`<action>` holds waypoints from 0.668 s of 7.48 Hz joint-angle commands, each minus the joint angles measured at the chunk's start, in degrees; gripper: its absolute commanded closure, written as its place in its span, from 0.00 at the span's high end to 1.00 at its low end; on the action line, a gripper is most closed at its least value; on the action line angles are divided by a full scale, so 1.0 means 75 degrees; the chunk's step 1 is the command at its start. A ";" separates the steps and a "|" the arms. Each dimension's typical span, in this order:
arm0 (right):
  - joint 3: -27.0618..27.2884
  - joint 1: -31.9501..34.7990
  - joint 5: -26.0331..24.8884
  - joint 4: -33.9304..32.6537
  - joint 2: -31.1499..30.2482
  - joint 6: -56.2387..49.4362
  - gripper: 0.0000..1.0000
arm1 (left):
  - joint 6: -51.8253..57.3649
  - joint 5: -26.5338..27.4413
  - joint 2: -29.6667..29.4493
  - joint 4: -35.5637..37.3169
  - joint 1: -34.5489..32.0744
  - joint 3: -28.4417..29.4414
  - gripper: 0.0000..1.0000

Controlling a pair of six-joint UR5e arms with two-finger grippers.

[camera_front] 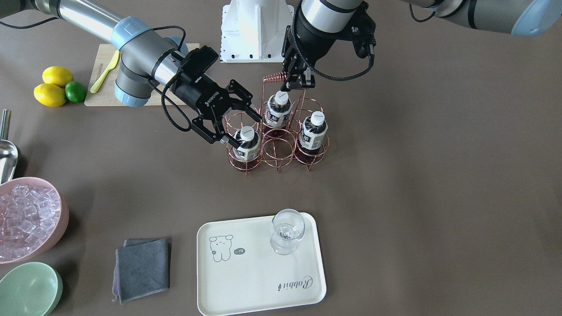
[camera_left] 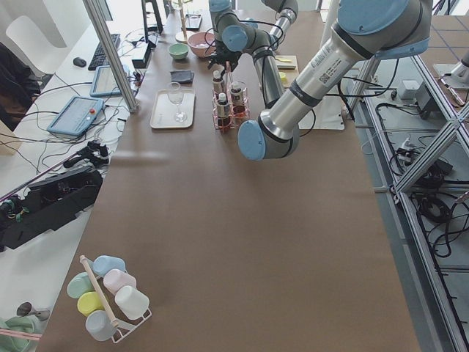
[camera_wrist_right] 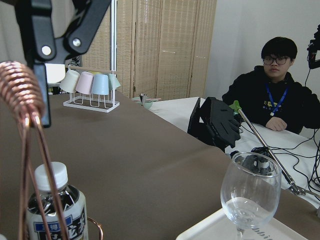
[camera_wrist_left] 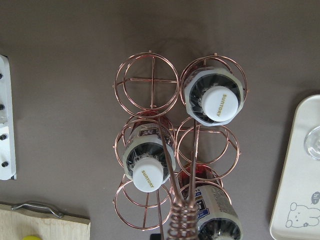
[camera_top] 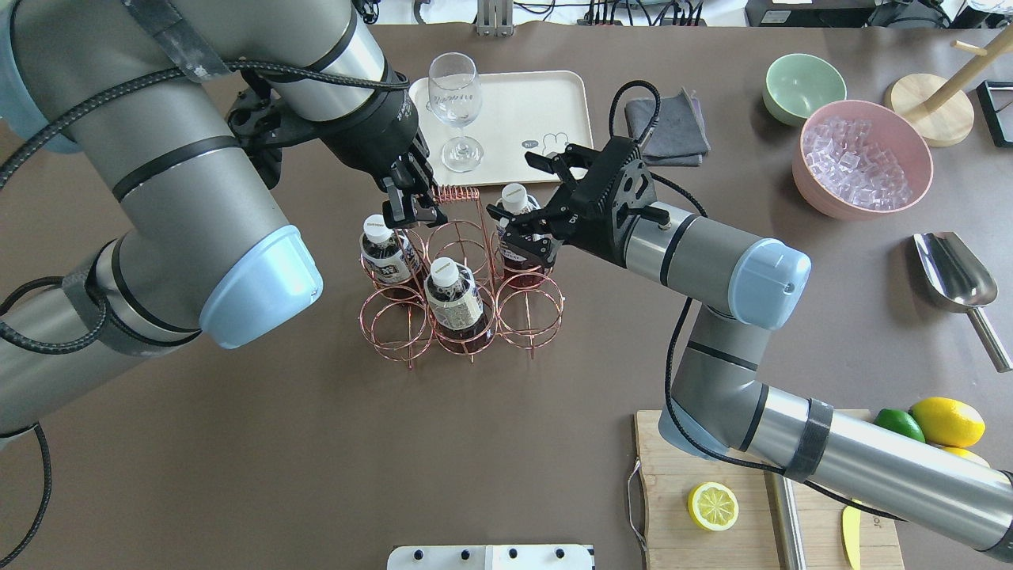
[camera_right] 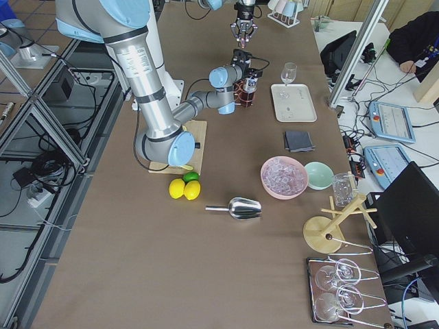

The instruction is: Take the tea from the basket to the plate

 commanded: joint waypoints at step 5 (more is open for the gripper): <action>-0.0089 -0.0099 -0.0073 -0.0026 0.0012 0.0012 0.72 | 0.0000 0.0000 0.0001 0.0000 0.0000 0.0012 0.00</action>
